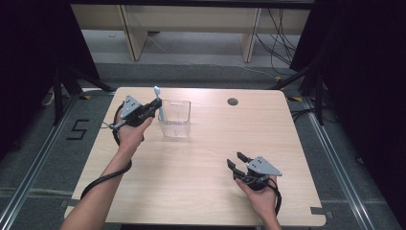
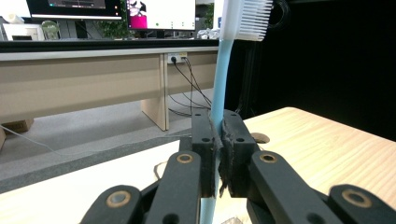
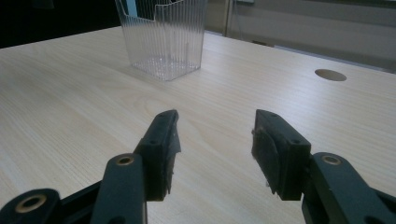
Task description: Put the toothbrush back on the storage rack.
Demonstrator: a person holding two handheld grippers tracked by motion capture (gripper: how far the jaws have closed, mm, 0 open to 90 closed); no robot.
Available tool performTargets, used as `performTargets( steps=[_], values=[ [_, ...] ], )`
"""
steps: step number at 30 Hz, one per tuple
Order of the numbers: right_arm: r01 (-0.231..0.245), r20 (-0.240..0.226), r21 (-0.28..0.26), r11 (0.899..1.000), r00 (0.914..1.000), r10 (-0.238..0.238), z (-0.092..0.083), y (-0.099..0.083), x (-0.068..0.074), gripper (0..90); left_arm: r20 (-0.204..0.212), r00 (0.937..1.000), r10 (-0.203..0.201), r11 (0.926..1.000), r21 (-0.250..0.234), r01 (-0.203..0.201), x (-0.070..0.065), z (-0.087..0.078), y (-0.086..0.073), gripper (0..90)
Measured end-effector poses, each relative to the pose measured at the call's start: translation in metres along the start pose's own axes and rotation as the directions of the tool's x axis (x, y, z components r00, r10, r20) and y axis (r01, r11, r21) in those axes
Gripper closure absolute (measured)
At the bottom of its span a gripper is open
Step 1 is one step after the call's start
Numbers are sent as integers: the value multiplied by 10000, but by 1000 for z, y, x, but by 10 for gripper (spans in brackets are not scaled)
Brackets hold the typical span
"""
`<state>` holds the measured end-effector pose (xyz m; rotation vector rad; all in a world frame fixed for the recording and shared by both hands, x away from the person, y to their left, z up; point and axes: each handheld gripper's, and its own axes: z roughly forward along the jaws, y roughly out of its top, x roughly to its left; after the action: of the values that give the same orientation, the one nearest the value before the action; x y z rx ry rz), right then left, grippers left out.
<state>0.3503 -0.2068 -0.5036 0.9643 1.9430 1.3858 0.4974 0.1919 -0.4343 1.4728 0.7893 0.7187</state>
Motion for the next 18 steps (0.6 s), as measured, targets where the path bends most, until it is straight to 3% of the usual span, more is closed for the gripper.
performTargets(
  steps=[1, 6, 7, 18],
  values=[
    [-225, -83, 85, 9997, 9997, 225, 0, 0, 1, 508, -23, 10000, -32, 10000, 41, 32, 0, 1, -2, 848],
    [-86, -84, 81, 9999, 9999, 87, 1, -1, 1, 507, -42, 10000, -6, 10000, 94, 6, 1, 1, -4, 848],
    [-354, -4, 145, 9993, 9994, 354, 0, -1, 3, 507, -47, 10000, -39, 9999, 97, 39, 1, 1, -4, 848],
    [-331, -14, 151, 9993, 9994, 331, 0, -1, 3, 506, -77, 9999, -102, 9997, 214, 103, 1, 3, -12, 847]
  ],
)
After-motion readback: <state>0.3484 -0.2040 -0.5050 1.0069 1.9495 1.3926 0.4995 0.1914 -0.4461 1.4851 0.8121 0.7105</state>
